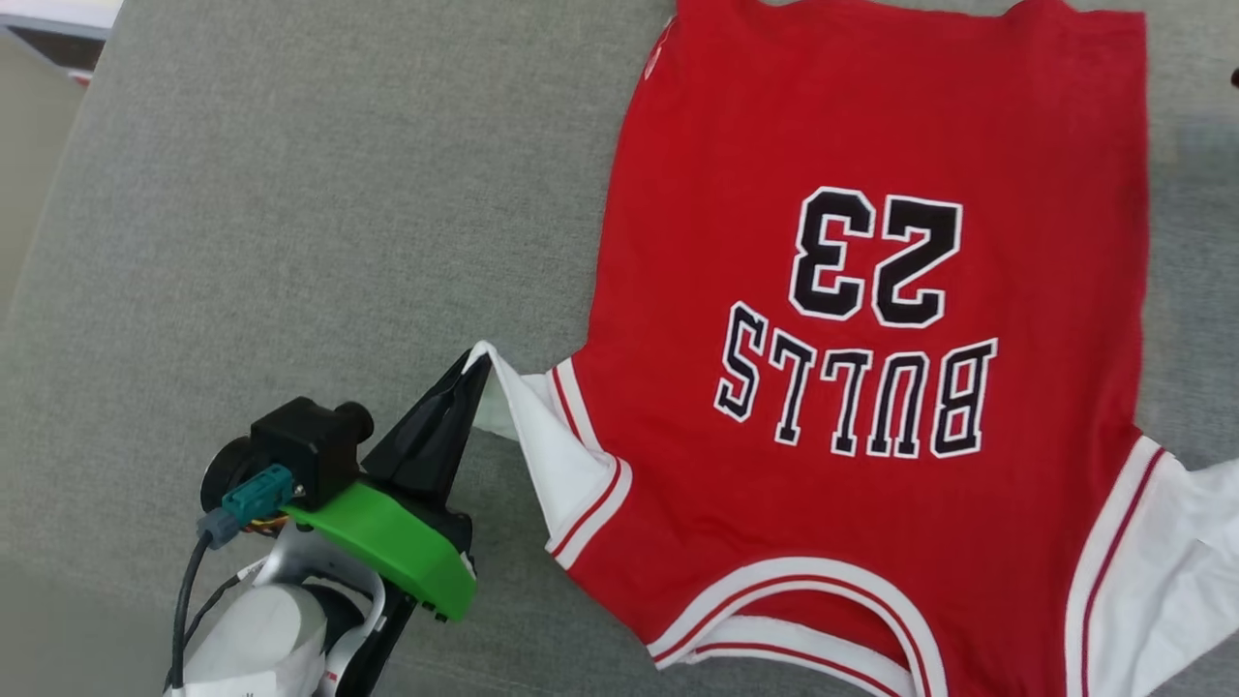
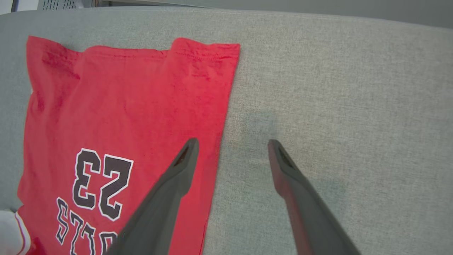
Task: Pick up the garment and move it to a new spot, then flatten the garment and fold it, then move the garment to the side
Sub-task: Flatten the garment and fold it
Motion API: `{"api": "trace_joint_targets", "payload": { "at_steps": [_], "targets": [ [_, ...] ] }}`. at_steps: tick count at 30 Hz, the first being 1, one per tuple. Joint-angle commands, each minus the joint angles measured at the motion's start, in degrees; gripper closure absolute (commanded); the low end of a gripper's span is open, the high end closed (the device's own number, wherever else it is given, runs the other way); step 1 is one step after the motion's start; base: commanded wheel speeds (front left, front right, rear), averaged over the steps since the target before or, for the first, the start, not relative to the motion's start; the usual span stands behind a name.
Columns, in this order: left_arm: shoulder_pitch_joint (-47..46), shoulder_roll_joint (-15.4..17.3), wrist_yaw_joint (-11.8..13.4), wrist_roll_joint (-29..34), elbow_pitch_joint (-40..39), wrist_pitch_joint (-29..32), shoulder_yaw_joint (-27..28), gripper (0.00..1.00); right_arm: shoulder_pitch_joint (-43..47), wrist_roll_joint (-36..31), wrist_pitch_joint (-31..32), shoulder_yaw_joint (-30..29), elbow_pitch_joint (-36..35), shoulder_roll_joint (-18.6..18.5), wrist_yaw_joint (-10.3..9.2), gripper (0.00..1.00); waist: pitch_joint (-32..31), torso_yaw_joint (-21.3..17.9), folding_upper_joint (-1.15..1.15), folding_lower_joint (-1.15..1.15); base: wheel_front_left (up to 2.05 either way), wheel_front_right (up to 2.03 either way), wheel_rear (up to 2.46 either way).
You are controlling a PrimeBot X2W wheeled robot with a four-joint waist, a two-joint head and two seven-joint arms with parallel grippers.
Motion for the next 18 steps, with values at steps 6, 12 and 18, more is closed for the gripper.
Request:
{"api": "trace_joint_targets", "payload": {
  "at_steps": [6,12,18],
  "targets": [
    [-2.86,-1.22,-0.94,0.87,-0.52,-1.53,-1.02,1.0,-6.49,-8.95,1.87,-3.25,3.46,2.65,-0.04,0.0,8.37,7.11,0.0,-0.01,0.0,0.0,0.0],
    [-4.06,-1.75,-1.0,1.16,-0.42,-2.59,-1.26,1.0,-8.35,-12.83,1.38,-4.36,4.63,2.74,-0.04,0.0,10.43,8.42,0.0,-0.01,0.0,0.0,0.0],
    [-4.71,-2.19,-1.1,1.05,0.21,-3.34,-1.53,1.0,-8.82,-13.95,0.19,-3.63,5.41,3.35,-0.04,0.0,11.55,9.04,0.0,-0.01,0.0,0.0,0.0]
  ]
}}
